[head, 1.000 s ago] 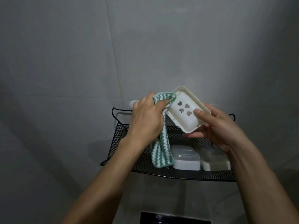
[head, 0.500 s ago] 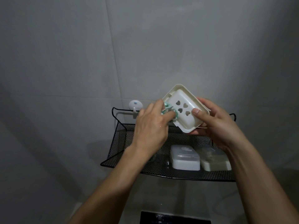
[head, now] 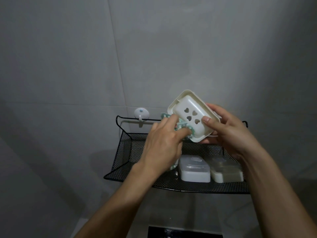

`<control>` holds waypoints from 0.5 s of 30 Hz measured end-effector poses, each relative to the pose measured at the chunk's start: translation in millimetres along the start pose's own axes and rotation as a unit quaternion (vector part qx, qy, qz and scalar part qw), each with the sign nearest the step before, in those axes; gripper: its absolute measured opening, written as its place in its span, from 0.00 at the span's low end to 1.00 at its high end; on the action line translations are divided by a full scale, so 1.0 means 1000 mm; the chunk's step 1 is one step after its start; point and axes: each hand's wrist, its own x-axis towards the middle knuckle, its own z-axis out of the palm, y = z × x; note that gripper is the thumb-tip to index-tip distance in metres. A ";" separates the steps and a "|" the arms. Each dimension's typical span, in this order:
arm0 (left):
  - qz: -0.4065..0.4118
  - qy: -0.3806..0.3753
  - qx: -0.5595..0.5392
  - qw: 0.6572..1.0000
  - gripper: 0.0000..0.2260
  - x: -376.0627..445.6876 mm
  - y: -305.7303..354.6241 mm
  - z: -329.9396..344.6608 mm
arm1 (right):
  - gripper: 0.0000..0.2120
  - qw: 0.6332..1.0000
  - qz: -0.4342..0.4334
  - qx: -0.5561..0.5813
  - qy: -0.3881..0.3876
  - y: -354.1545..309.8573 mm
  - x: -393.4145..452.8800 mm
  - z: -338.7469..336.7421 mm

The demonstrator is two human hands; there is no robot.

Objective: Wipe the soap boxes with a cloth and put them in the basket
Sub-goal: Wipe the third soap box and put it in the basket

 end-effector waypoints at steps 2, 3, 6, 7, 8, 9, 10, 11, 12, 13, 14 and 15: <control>-0.023 0.020 0.001 1.000 0.13 -0.001 -0.008 -0.001 | 0.23 1.000 -0.001 -0.016 0.000 0.000 -0.001 -0.001; -0.028 0.025 0.004 0.999 0.13 -0.001 -0.011 -0.001 | 0.23 1.000 -0.002 -0.024 0.000 0.000 -0.001 0.000; -0.031 0.030 0.004 0.999 0.14 -0.004 -0.011 -0.001 | 0.23 1.000 -0.004 -0.025 0.002 0.000 -0.002 0.003; -0.037 0.032 -0.002 0.999 0.14 -0.006 -0.011 -0.001 | 0.23 1.000 -0.006 -0.029 0.002 -0.001 -0.002 0.004; -0.047 0.038 -0.013 0.998 0.14 -0.008 -0.012 -0.002 | 0.22 0.999 -0.009 -0.041 0.001 -0.001 -0.003 0.003; -0.063 0.051 -0.029 0.996 0.13 -0.010 -0.015 -0.003 | 0.22 0.998 -0.015 -0.058 0.003 -0.001 -0.005 0.002; -0.084 0.068 -0.047 0.993 0.12 -0.013 -0.020 -0.006 | 0.21 0.997 -0.023 -0.074 0.005 -0.001 -0.007 0.000; -0.102 0.084 -0.062 0.989 0.11 -0.015 -0.026 -0.009 | 0.21 0.996 -0.031 -0.089 0.008 -0.001 -0.009 -0.002; -0.116 0.091 -0.068 0.987 0.11 -0.017 -0.032 -0.011 | 0.21 0.993 -0.038 -0.108 0.010 0.000 -0.010 -0.004; -0.124 0.085 -0.065 0.986 0.11 -0.019 -0.038 -0.013 | 0.22 0.990 -0.045 -0.135 0.012 0.001 -0.012 -0.007; -0.129 0.066 -0.053 0.988 0.11 -0.020 -0.043 -0.014 | 0.23 0.985 -0.056 -0.165 0.014 0.001 -0.012 -0.009; -0.130 0.035 -0.034 0.990 0.11 -0.021 -0.047 -0.013 | 0.24 0.979 -0.068 -0.193 0.017 0.001 -0.012 -0.010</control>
